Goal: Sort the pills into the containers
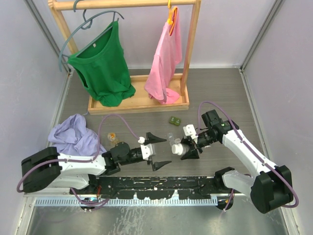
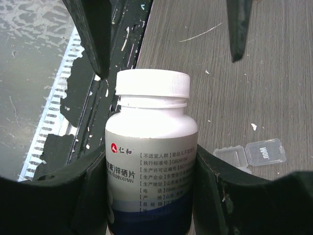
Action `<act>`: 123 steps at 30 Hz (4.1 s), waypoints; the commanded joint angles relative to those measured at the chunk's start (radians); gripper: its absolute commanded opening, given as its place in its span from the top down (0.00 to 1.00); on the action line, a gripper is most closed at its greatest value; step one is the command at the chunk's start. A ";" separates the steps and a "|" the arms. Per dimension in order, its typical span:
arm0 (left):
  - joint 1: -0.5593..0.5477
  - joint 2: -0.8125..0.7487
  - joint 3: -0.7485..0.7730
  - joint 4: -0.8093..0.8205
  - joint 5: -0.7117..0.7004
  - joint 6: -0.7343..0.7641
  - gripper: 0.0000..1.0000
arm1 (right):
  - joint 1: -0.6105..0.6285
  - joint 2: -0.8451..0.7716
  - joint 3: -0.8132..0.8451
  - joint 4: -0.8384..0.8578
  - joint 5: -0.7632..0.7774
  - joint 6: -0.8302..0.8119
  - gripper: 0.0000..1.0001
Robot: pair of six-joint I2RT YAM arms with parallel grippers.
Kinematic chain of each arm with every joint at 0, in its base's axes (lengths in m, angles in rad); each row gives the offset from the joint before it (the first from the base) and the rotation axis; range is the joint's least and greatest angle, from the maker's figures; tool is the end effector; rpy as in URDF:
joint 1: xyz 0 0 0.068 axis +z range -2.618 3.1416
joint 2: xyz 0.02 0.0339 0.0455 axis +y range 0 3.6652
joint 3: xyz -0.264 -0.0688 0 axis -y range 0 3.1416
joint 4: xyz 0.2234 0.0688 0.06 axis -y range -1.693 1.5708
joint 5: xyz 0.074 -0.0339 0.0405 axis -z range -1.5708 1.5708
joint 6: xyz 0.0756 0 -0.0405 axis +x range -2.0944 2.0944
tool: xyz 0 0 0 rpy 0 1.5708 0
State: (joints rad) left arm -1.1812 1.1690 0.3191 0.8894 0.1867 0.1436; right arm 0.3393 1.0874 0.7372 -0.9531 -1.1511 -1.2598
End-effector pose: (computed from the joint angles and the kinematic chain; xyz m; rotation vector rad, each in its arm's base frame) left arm 0.0848 -0.2435 0.2341 1.1106 1.1696 -0.9586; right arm 0.1236 0.1168 0.2259 -1.6835 1.3730 1.1287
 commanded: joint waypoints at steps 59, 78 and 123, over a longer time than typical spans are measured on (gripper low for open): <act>0.030 -0.144 0.182 -0.653 -0.648 -1.274 0.92 | -0.053 0.008 0.020 -0.002 -0.042 0.000 0.99; 0.350 0.188 0.490 -1.289 -0.753 -1.126 0.66 | -0.057 -0.005 0.022 -0.009 -0.042 -0.009 0.99; 0.409 -0.532 0.241 -0.842 0.066 -0.951 0.13 | -0.422 -0.218 0.535 1.428 0.023 2.095 0.90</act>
State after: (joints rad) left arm -0.7723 0.6479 0.5213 -0.0280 0.1932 -0.7975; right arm -0.0822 0.8116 1.2263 0.5037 -1.1194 0.7448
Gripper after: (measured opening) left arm 0.865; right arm 0.589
